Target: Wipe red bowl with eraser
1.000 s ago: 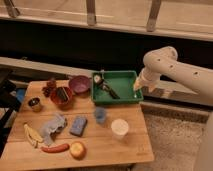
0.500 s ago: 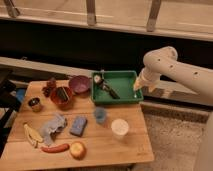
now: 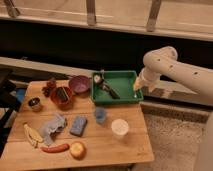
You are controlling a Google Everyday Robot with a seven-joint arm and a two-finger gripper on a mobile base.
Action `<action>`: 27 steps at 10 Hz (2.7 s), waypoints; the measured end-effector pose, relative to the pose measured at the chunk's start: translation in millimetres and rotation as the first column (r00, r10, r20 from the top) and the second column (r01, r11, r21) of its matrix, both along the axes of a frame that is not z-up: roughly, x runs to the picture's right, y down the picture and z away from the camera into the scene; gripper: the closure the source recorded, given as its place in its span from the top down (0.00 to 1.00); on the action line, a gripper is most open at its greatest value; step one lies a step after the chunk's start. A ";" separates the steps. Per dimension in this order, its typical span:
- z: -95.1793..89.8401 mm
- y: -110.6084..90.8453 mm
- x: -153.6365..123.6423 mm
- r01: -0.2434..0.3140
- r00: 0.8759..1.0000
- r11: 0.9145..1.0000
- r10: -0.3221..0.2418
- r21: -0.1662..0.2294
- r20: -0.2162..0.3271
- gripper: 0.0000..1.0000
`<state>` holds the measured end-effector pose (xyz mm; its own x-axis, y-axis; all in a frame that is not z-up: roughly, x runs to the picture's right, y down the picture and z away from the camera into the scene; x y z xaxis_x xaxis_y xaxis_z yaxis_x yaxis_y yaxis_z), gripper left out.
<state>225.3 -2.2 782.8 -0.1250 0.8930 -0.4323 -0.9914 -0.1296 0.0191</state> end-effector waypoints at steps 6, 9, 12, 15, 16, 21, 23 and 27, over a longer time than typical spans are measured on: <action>0.0 0.0 0.1 0.000 1.000 1.000 0.000 0.000 0.000 0.60; 0.1 -8.9 0.0 0.025 1.000 1.000 -0.024 0.017 -0.010 0.60; 0.7 -37.9 -41.2 0.117 0.993 0.991 -0.118 0.061 0.012 0.60; 4.5 -63.0 -119.1 0.219 0.971 0.970 -0.227 0.102 0.076 0.60; 3.9 -68.3 -142.3 0.248 0.960 0.962 -0.260 0.115 0.106 0.60; -37.8 -50.6 -275.4 0.337 0.853 0.924 -0.380 0.180 0.357 0.60; -52.0 -41.1 -313.3 0.347 0.813 0.917 -0.398 0.196 0.425 0.60; -51.1 -40.9 -310.5 0.349 0.815 0.917 -0.400 0.195 0.420 0.60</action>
<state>-85.3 -43.0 731.8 0.4099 0.8738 -0.2617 -0.8619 0.2772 -0.4245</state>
